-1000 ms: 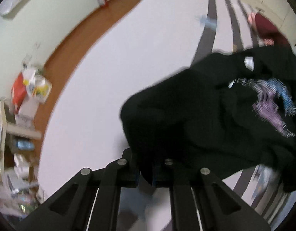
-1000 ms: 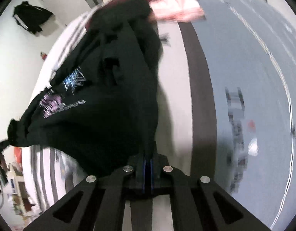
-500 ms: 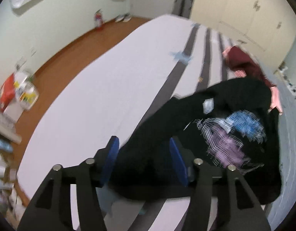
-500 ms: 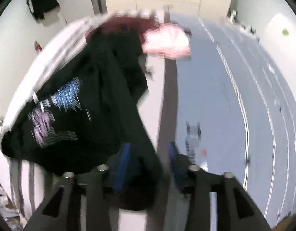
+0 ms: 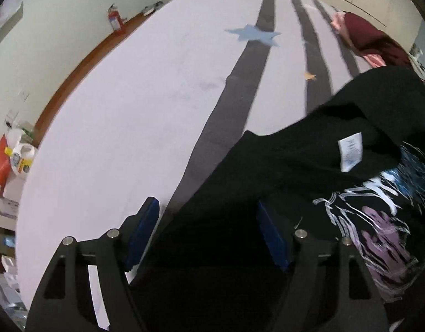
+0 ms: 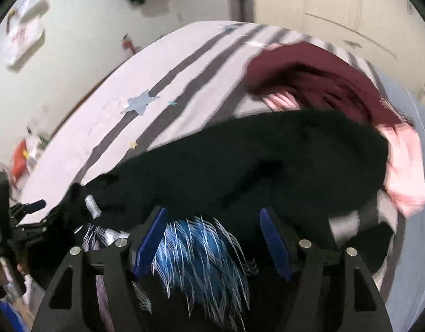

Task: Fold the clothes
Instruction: 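Pull the black sweatshirt off the pile with both grippers, dragging it across the bed, then lift the black sweatshirt high with both grippers and shake it open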

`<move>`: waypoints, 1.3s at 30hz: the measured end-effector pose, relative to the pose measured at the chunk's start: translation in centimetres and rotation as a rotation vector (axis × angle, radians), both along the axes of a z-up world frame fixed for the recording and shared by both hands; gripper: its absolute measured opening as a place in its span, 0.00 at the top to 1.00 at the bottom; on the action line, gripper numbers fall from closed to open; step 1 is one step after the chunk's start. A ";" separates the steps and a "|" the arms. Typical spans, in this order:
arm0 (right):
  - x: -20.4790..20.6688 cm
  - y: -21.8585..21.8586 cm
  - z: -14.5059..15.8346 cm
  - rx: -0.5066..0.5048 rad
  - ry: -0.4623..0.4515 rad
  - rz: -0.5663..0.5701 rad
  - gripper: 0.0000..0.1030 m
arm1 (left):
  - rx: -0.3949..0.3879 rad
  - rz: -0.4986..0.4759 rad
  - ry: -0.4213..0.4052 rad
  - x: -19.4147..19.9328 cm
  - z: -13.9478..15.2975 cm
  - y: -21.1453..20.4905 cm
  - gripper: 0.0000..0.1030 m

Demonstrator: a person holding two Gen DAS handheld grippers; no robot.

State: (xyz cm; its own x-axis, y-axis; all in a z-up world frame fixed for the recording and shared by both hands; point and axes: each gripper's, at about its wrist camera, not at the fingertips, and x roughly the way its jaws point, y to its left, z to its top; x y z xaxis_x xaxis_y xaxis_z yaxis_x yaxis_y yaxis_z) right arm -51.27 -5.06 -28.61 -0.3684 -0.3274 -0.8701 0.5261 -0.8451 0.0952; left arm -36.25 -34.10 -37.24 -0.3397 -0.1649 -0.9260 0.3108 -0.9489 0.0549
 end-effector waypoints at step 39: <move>-4.2 1.2 12.5 -0.183 0.209 -0.208 0.97 | 0.074 -0.083 0.476 -4.1 19.4 3.0 0.95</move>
